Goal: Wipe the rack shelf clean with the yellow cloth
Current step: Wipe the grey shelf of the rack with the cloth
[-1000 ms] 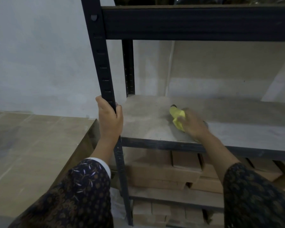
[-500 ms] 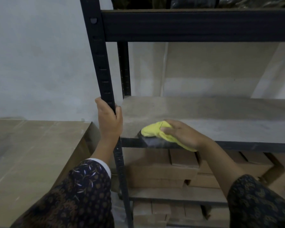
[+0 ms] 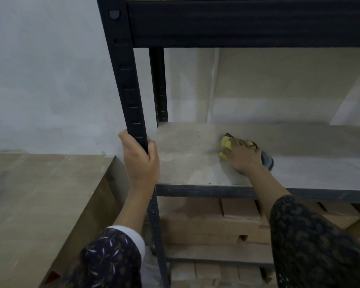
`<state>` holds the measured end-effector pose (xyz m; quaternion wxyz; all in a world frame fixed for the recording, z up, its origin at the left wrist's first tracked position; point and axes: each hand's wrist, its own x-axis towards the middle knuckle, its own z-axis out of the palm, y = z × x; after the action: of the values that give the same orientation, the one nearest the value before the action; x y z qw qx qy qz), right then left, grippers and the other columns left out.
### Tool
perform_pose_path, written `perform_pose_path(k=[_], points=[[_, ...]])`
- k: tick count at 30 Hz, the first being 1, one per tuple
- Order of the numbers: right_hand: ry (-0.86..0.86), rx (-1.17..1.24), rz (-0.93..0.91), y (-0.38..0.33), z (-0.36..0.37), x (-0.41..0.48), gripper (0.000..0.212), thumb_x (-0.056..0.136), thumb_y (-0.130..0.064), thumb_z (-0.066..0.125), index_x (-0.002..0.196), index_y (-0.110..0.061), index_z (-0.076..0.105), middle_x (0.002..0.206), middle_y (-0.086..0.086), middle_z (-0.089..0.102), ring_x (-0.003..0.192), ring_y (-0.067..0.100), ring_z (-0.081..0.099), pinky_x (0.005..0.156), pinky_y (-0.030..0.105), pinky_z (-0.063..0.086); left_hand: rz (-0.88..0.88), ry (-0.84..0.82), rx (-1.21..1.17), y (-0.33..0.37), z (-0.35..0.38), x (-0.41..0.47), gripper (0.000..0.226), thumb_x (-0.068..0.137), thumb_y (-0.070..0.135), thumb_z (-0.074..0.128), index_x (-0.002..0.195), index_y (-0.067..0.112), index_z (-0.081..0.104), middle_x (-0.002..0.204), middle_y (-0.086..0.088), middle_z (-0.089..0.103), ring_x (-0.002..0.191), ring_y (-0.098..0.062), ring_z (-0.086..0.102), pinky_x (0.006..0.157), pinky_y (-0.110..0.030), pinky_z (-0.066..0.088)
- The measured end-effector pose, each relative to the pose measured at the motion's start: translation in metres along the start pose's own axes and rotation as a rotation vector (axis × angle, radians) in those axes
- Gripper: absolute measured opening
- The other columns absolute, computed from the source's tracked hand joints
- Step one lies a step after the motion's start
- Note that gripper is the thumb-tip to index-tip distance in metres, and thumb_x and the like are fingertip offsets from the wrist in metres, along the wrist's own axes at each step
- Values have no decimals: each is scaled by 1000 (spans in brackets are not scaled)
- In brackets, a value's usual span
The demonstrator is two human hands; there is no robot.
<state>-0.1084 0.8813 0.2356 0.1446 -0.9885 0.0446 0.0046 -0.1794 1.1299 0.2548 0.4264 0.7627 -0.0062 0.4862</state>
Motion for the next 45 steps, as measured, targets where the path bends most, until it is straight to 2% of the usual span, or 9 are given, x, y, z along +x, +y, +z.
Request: perform_pose_path(k=[8, 12, 18, 23, 27, 31, 37, 42, 45], points=[[16, 68, -52, -33, 11, 98, 66, 96, -50, 35, 151, -14, 21, 158, 9, 23, 146, 30, 17, 116, 59, 7, 6, 82, 43, -5, 7, 1, 28, 91, 26, 41, 109, 4, 37, 82, 0, 45, 61, -14, 47, 49, -15, 37], [68, 52, -161, -48, 13, 121, 59, 96, -47, 39, 143, -12, 35, 146, 15, 40, 135, 35, 35, 112, 58, 19, 13, 101, 59, -5, 8, 2, 20, 90, 27, 41, 107, 18, 34, 79, -1, 46, 58, -15, 48, 46, -18, 38], [-87, 118, -365, -79, 10, 123, 55, 99, -41, 41, 149, -20, 29, 152, 11, 36, 137, 34, 36, 111, 45, 27, 5, 101, 86, -8, 9, 1, 24, 89, 26, 40, 110, 15, 35, 83, -9, 51, 60, -23, 52, 46, -40, 45], [-143, 202, -632, -110, 11, 75, 50, 98, -32, 51, 145, -20, 39, 148, 5, 43, 136, 24, 39, 105, 27, 28, 11, 93, 106, -6, 9, 1, 32, 88, 24, 40, 110, 1, 38, 83, -10, 52, 62, -23, 52, 47, -35, 44], [-303, 191, -787, -125, 12, 30, 52, 99, -40, 44, 148, -26, 33, 154, -4, 34, 142, 16, 29, 115, 31, 21, -6, 70, 112, -2, 7, 1, 39, 88, 26, 40, 109, -7, 40, 83, -9, 49, 64, -21, 49, 50, -19, 36], [-340, 226, -813, -115, 17, -17, 48, 96, -49, 44, 142, -36, 40, 146, -6, 46, 132, 18, 43, 107, 37, 35, -17, 48, 90, 3, 4, 1, 41, 88, 26, 39, 112, -7, 38, 87, -7, 47, 69, -17, 48, 53, -12, 33], [-426, 258, -816, -88, 8, -61, 43, 95, -27, 55, 137, -31, 48, 142, -2, 50, 128, 16, 46, 100, 29, 36, -4, -10, 82, 9, -3, -2, 41, 88, 25, 39, 113, -7, 36, 94, -19, 50, 74, -17, 47, 54, -9, 31], [-372, 319, -731, -65, 3, -85, 36, 87, -27, 58, 121, -37, 61, 126, -7, 61, 111, 16, 57, 98, 41, 45, 9, -58, 70, 8, -8, -1, 34, 90, 16, 44, 114, -7, 35, 95, -21, 50, 75, -21, 49, 56, -12, 32], [-389, 355, -685, -52, -10, -96, 31, 87, -15, 59, 114, -26, 66, 114, -2, 66, 101, 14, 61, 89, 33, 49, 10, -72, 65, 9, -9, 0, 34, 90, 15, 45, 114, -6, 35, 95, -23, 50, 74, -25, 51, 57, -13, 34]])
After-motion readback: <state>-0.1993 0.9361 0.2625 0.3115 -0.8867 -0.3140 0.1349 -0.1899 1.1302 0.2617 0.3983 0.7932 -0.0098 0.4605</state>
